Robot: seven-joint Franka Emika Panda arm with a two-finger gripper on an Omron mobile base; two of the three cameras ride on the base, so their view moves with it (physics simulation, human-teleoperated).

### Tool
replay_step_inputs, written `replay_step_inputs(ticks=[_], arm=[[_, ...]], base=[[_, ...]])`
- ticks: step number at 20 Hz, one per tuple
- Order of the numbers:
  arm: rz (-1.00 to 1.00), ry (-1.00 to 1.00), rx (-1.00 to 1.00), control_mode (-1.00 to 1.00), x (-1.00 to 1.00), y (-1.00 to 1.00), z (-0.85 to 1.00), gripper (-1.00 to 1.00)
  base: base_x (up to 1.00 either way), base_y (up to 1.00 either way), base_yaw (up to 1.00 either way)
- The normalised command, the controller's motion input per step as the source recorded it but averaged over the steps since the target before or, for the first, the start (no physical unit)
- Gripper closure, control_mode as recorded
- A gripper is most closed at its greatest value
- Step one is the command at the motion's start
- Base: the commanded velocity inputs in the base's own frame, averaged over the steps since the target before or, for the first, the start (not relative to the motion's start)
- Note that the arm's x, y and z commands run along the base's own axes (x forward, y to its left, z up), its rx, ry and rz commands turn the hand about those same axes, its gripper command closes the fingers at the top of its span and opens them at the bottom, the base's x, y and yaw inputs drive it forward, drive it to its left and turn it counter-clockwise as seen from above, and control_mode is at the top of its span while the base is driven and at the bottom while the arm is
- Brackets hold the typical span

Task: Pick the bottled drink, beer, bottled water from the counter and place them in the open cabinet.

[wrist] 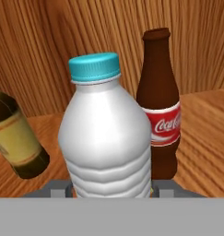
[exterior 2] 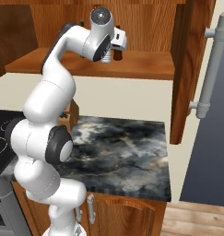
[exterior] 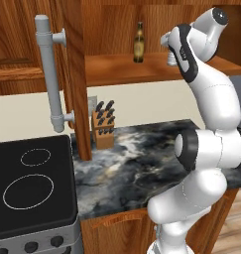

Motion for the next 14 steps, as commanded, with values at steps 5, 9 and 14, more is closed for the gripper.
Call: replay_step_inputs(ticks=[5,9,14], arm=[[0.00,0.00,0.00,-1.00,0.00,0.00,0.00,-1.00],[0.00,0.00,0.00,-1.00,0.00,0.00,0.00,-1.00],[0.00,0.00,0.00,-1.00,-0.44,0.00,0.00,-1.00]], base=[[0.00,0.00,0.00],[0.00,0.00,0.00],[0.00,0.00,0.00]])
